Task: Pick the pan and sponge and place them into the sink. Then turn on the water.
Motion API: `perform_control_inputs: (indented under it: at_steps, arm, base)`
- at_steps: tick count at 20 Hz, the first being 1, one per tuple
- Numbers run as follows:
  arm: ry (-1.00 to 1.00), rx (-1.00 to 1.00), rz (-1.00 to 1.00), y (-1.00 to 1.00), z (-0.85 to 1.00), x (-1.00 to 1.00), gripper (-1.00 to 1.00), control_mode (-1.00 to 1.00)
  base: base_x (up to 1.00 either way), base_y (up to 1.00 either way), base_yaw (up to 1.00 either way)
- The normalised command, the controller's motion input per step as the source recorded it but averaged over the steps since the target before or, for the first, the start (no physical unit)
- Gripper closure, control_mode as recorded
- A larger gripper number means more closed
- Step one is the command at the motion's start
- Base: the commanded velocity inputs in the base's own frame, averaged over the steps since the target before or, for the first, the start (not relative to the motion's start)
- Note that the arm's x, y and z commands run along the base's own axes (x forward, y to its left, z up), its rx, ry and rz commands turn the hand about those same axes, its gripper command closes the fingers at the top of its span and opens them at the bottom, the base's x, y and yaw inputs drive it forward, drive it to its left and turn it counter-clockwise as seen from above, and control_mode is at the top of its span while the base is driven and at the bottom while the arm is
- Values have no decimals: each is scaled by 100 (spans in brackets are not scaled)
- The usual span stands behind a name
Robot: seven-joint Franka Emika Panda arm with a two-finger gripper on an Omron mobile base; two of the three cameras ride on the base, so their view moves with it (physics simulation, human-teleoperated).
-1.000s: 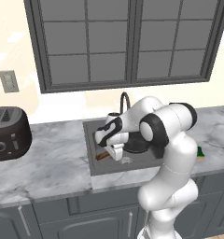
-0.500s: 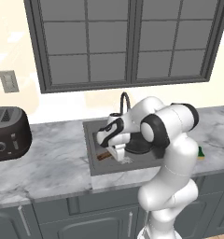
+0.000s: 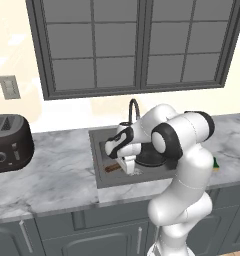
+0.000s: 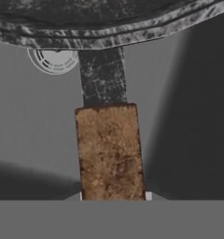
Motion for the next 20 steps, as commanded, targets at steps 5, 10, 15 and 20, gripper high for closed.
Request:
perform_control_inputs:
  at_steps: [5, 10, 15, 20]
  arm:
    - [0, 0, 0, -14, -13, 2, 100, -100]
    - [3, 0, -1, -21, -15, -15, 100, -100]
    - [4, 2, -1, -17, -18, -5, 100, -100]
    - [0, 0, 1, -14, -10, 13, 100, -100]
  base:
    - [0, 0, 0]
    - [0, 0, 0]
    - [0, 0, 0]
    - [0, 0, 0]
